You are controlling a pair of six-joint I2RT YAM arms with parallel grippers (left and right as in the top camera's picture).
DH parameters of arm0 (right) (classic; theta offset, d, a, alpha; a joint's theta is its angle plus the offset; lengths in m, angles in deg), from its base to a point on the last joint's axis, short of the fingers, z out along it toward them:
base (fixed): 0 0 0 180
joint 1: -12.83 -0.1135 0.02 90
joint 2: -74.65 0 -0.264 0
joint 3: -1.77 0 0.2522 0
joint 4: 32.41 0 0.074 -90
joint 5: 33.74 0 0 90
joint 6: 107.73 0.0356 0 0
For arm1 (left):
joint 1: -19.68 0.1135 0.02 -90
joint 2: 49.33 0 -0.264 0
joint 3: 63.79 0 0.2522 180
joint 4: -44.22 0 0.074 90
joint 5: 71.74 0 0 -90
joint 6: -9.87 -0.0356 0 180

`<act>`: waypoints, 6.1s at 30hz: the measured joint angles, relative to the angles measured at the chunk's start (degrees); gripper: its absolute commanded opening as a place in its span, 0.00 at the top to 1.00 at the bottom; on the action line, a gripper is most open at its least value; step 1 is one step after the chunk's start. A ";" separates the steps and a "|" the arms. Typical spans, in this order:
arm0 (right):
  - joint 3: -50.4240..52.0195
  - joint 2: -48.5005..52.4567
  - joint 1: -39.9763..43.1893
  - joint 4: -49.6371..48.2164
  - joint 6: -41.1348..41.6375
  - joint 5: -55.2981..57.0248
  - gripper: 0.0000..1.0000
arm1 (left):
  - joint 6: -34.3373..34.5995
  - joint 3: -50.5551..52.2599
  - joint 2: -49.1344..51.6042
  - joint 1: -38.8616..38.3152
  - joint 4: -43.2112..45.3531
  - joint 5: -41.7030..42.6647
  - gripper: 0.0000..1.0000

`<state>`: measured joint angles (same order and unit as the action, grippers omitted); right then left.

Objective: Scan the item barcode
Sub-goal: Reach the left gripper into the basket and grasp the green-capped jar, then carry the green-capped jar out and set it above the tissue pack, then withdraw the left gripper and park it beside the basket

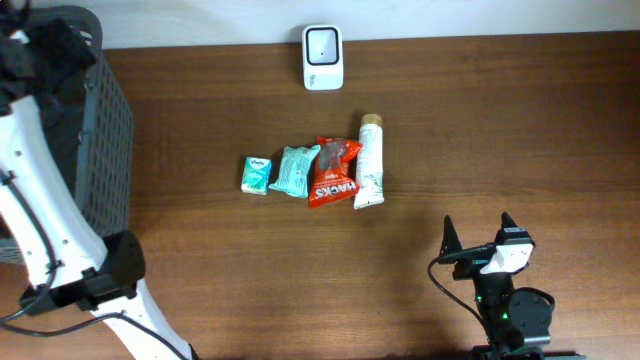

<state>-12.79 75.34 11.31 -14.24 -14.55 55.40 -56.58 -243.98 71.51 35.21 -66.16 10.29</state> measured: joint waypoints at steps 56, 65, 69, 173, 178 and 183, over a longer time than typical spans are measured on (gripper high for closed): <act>0.00 0.00 0.00 0.00 0.02 0.00 0.01 | -14.88 57.53 0.68 25.97 18.05 -5.14 0.10; 0.00 0.00 0.00 0.00 0.02 0.00 0.02 | -16.59 62.66 0.87 26.08 20.90 -6.58 0.57; 0.00 0.00 0.00 0.00 0.04 0.00 0.01 | -17.09 62.07 0.61 26.05 20.65 -6.38 0.63; 0.00 0.00 0.00 0.00 0.04 0.02 0.02 | -14.53 -12.22 12.33 -24.83 -0.02 9.51 0.45; 0.00 0.00 0.00 0.00 0.02 0.00 0.01 | -14.32 -12.00 2.91 -22.08 0.07 9.49 1.00; 0.00 0.00 0.00 -0.02 0.02 0.00 0.01 | -14.10 7.41 -0.22 -22.03 0.17 8.63 1.00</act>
<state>-12.79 75.34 11.31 -14.26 -14.52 55.40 -70.67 -236.57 71.29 13.18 -65.98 18.92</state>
